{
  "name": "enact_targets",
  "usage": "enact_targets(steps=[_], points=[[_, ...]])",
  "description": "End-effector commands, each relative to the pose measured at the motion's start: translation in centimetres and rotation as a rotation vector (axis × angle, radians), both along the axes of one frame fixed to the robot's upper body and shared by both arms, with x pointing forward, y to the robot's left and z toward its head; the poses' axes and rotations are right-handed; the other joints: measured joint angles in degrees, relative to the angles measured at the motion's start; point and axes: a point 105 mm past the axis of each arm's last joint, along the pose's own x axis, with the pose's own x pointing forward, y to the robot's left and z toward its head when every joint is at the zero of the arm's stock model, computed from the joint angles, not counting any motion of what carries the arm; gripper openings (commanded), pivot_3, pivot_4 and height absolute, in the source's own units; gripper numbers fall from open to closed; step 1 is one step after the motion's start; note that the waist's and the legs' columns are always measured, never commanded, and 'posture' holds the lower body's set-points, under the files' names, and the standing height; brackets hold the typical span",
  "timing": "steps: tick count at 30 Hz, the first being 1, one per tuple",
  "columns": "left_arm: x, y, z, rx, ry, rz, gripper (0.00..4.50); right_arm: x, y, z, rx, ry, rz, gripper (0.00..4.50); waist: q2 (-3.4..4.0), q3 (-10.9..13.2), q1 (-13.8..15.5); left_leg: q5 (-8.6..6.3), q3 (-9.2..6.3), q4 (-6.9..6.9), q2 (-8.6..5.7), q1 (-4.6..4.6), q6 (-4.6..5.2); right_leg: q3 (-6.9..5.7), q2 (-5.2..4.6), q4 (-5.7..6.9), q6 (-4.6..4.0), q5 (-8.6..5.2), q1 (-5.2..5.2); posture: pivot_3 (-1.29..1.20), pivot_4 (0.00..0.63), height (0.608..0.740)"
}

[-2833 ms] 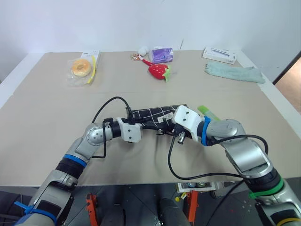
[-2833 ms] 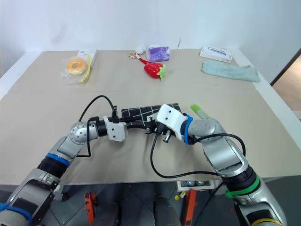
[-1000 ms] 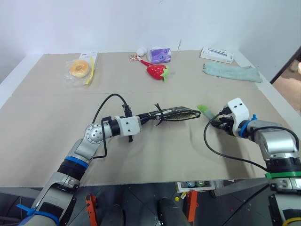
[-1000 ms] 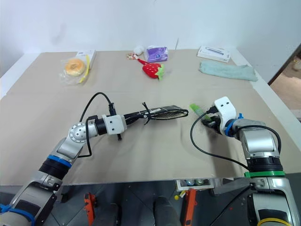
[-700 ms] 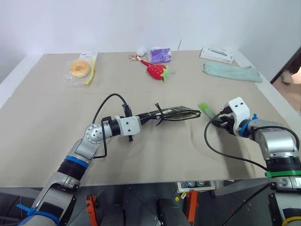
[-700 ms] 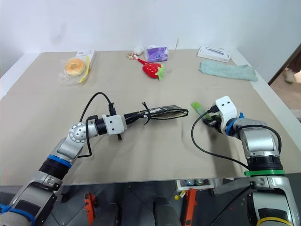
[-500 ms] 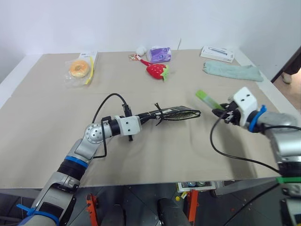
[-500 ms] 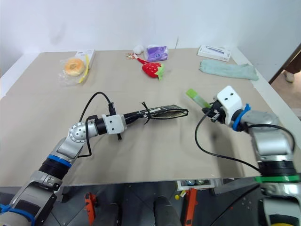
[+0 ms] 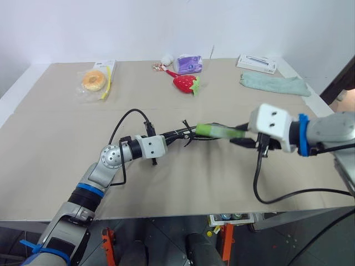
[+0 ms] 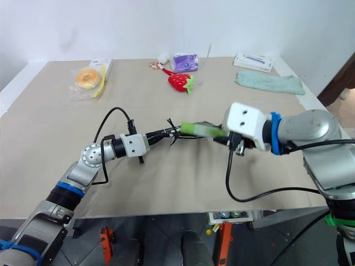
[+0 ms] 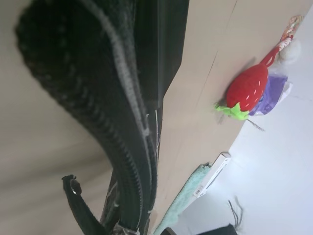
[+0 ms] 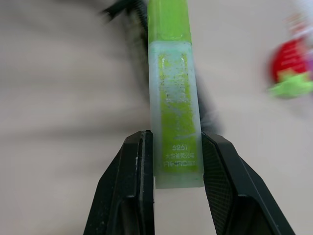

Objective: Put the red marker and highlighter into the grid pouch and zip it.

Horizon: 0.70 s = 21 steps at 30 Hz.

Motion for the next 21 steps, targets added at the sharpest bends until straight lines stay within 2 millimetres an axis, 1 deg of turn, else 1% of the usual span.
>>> enact_targets(steps=[1,5,7,10,12,17,21], points=[[0.1,0.0,1.8,-0.027,-0.054,-0.002,0.0,-0.4,0.1,0.6,-0.039,-0.027,0.004,1.01,0.0,0.0,0.0,0.0,0.0,0.0,0.0,0.0,0.0,0.0,0.01,0.0,0.0,0.0,0.0,0.0,0.15,0.74],[0.1,0.0,1.7,-0.026,-0.052,-0.003,0.0,0.3,-0.6,-0.2,-0.068,-0.025,-0.038,1.01,0.0,0.0,0.0,0.0,0.0,0.0,0.03,0.03,0.0,-0.02,0.03,0.0,-0.01,0.01,0.0,0.0,0.15,0.74],[0.1,0.0,1.7,-0.025,-0.051,-0.003,0.0,0.5,-1.0,0.1,-0.059,-0.034,-0.055,1.01,0.0,0.0,0.0,0.0,0.0,0.0,0.02,0.03,0.0,-0.01,0.02,0.0,-0.01,0.01,0.0,0.0,0.15,0.74],[0.1,0.1,1.6,-0.024,-0.048,-0.001,0.0,-0.1,-1.1,1.3,-0.008,-0.038,-0.044,1.01,0.0,0.0,0.0,0.0,0.0,0.0,0.02,0.02,0.0,-0.01,0.02,0.0,-0.01,0.0,0.0,0.0,0.15,0.74],[0.1,0.2,1.5,-0.022,-0.047,0.001,0.0,-0.8,-1.4,1.7,0.015,-0.021,-0.035,1.01,-0.01,0.0,0.1,0.0,0.0,-0.02,0.02,0.02,0.0,-0.02,0.02,0.0,-0.02,-0.01,0.0,0.0,0.15,0.74],[0.1,0.1,1.5,-0.024,-0.044,0.002,0.0,-2.1,-2.4,1.8,0.03,0.021,-0.038,1.01,0.0,0.0,0.5,-0.02,0.0,-0.02,0.02,0.0,0.04,-0.04,0.01,-0.02,-0.02,-0.04,0.01,0.0,0.15,0.74],[0.1,-0.1,1.5,-0.027,-0.045,-0.002,0.0,-2.1,-2.8,1.5,0.023,0.027,-0.059,1.01,-0.01,0.0,0.5,-0.02,0.01,-0.01,0.03,0.05,0.03,-0.03,0.03,-0.01,-0.04,-0.02,0.02,0.0,0.15,0.74]])
